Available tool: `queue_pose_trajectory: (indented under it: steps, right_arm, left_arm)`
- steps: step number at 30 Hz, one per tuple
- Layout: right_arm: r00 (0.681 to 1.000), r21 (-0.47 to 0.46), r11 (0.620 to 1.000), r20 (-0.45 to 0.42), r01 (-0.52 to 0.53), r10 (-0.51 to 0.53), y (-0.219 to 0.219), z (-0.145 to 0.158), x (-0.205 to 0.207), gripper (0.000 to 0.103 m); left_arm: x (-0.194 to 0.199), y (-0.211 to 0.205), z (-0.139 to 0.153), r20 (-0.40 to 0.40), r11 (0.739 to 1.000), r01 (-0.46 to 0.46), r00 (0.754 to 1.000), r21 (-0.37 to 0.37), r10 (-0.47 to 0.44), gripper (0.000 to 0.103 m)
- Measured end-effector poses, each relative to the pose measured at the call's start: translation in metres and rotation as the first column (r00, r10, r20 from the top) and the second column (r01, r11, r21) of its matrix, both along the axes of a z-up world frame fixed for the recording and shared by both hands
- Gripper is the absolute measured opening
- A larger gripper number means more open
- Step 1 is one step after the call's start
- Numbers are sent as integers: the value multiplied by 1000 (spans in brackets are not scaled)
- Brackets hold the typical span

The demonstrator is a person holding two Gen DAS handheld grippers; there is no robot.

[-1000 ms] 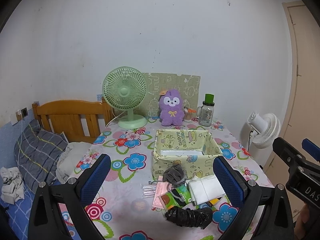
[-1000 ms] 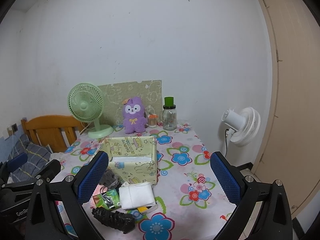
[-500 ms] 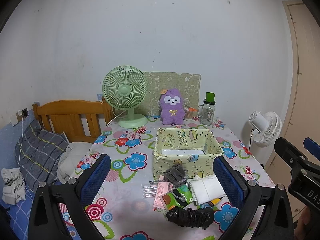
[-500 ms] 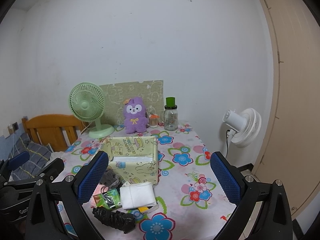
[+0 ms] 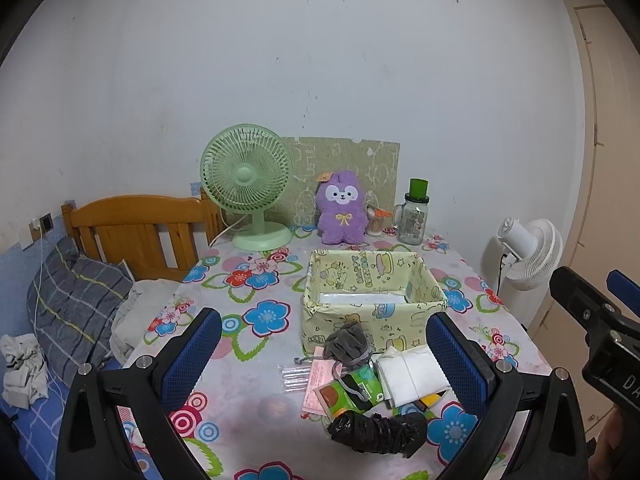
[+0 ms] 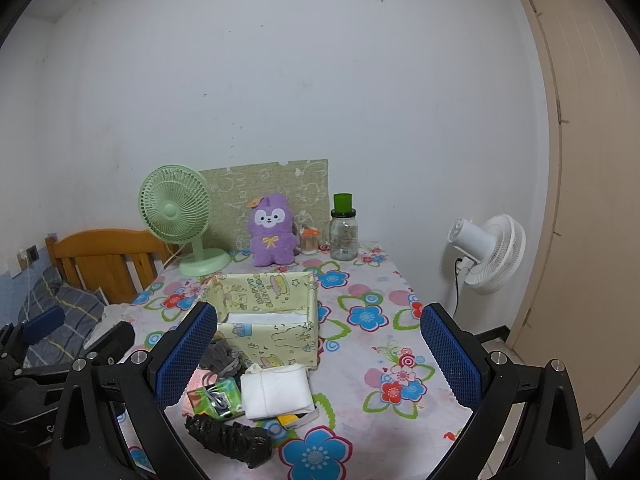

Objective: Organize soft objects

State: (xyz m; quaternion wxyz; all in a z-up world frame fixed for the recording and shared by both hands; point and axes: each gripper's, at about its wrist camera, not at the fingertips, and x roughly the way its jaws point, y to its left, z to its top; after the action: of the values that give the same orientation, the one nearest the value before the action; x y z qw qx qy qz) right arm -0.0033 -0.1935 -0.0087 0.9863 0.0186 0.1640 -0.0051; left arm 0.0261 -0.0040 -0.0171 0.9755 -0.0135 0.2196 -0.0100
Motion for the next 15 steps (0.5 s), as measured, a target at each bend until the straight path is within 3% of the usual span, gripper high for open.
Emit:
queue_pose_trajectory:
  steps: [15]
  right_arm:
    - [995, 19, 999, -83, -47, 49, 5, -34, 39, 103]
  left_arm:
    - [32, -16, -43, -96, 998, 64, 993, -22, -66, 103]
